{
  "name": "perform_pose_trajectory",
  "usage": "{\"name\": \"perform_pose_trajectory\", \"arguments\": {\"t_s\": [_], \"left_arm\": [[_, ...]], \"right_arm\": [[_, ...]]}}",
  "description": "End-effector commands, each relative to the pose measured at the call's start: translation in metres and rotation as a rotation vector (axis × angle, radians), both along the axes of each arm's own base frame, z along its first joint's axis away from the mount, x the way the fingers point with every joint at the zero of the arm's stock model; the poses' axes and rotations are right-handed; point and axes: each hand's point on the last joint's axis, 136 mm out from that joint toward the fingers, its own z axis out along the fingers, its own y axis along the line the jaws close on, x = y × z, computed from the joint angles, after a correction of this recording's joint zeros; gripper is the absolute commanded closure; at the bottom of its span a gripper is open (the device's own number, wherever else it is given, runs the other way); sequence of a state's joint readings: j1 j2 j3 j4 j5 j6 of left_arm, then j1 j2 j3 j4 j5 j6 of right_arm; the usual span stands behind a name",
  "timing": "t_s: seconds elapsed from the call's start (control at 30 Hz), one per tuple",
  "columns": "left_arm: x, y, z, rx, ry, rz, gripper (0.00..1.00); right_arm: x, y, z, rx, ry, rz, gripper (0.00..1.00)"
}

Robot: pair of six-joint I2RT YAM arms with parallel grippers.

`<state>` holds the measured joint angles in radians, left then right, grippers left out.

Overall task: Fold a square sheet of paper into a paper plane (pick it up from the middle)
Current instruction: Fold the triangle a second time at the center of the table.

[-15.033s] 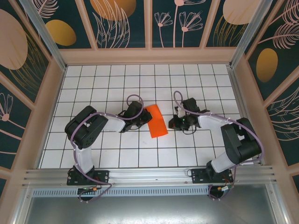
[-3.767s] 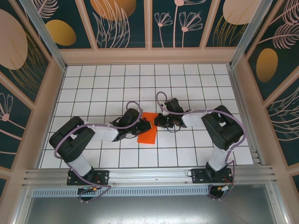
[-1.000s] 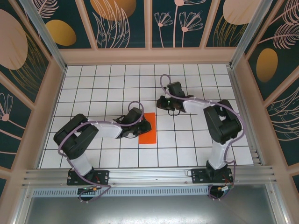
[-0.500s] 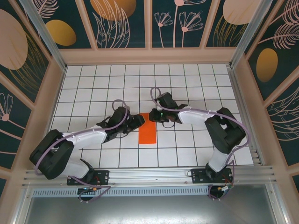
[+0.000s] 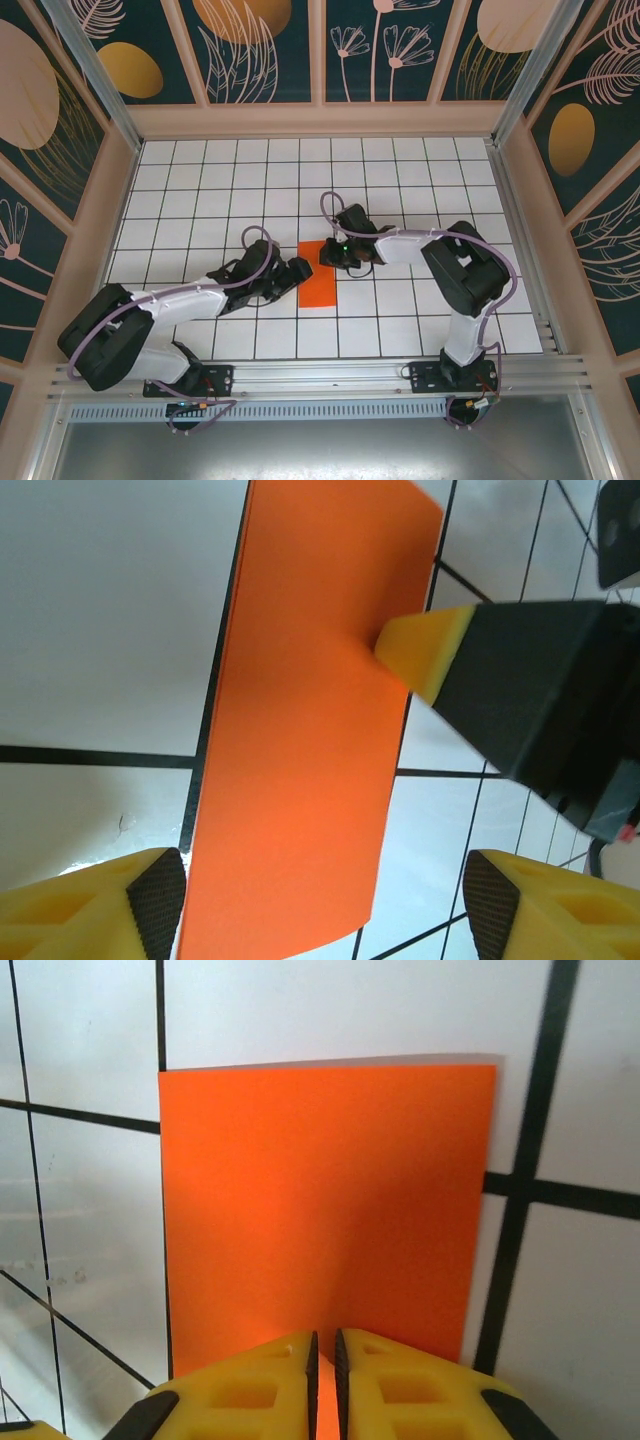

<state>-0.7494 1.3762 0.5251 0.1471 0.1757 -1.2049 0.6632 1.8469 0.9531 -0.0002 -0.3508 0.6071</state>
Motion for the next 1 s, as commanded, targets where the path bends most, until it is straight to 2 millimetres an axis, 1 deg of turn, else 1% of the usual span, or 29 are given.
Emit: {"name": "perform_pose_trajectory", "arguments": {"t_s": [0.0,0.1,0.23,0.43,0.63,0.83,0.97], "left_arm": [[-0.006,-0.005,-0.007,-0.021,0.037,0.0,0.24],[-0.008,-0.009,-0.008,-0.035,0.042,-0.004,0.24],[-0.012,-0.014,-0.008,-0.048,0.052,-0.012,0.24],[-0.015,-0.017,-0.007,-0.06,0.057,-0.025,0.24],[-0.018,-0.015,-0.011,-0.051,0.07,-0.022,0.23],[-0.024,-0.023,-0.013,-0.068,0.082,-0.058,0.23],[-0.025,-0.029,-0.009,-0.102,0.077,-0.076,0.24]], "right_arm": [[-0.006,-0.016,-0.02,0.002,0.06,-0.045,0.84],[-0.012,-0.025,-0.029,0.024,0.1,-0.064,0.86],[-0.016,-0.029,-0.033,0.043,0.121,-0.076,0.86],[-0.015,-0.028,-0.033,0.048,0.123,-0.076,0.86],[-0.015,-0.028,-0.034,0.048,0.126,-0.077,0.87],[-0.015,-0.028,-0.033,0.047,0.124,-0.075,0.87],[-0.014,-0.027,-0.03,0.054,0.121,-0.075,0.87]]}}
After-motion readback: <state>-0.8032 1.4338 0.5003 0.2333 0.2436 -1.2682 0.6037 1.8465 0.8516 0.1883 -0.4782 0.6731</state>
